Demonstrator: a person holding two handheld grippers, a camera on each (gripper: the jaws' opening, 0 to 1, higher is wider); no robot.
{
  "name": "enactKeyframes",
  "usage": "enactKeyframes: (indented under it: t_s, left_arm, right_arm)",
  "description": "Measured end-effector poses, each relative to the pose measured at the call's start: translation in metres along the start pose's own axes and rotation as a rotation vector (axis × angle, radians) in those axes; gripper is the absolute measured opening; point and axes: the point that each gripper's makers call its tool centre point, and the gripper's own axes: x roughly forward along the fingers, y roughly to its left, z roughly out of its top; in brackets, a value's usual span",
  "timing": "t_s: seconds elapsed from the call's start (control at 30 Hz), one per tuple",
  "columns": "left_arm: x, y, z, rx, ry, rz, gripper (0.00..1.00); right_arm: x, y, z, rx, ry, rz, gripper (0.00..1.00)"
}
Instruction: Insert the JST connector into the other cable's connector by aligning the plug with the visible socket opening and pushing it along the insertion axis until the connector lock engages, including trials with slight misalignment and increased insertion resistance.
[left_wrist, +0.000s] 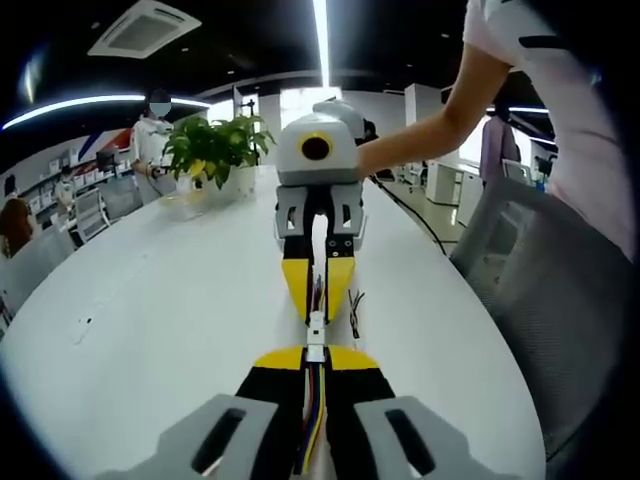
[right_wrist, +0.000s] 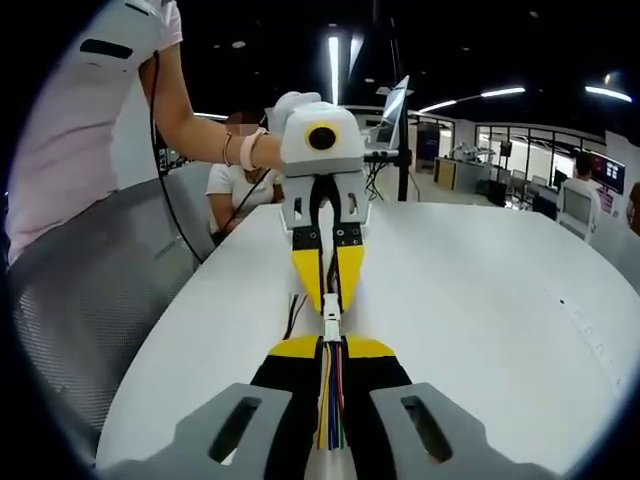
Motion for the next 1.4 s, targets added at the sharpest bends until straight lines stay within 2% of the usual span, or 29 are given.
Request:
enactKeyframes:
  t_s: [1.03, 1.4]
  left_arm:
    - [0.0046, -0.0066, 0.004, 0.0, 0.025, -0.013, 0.0]
    - [0.0056, -0.0058, 0.0016, -0.011, 0.041, -0.006, 0.0]
  right_arm:
    - [0.0014, 0.0074, -0.004, 0.029, 0.063, 0.004, 0.03]
    - [0.003, 0.0025, -0.0087, -0.003, 0.107, -0.01, 0.03]
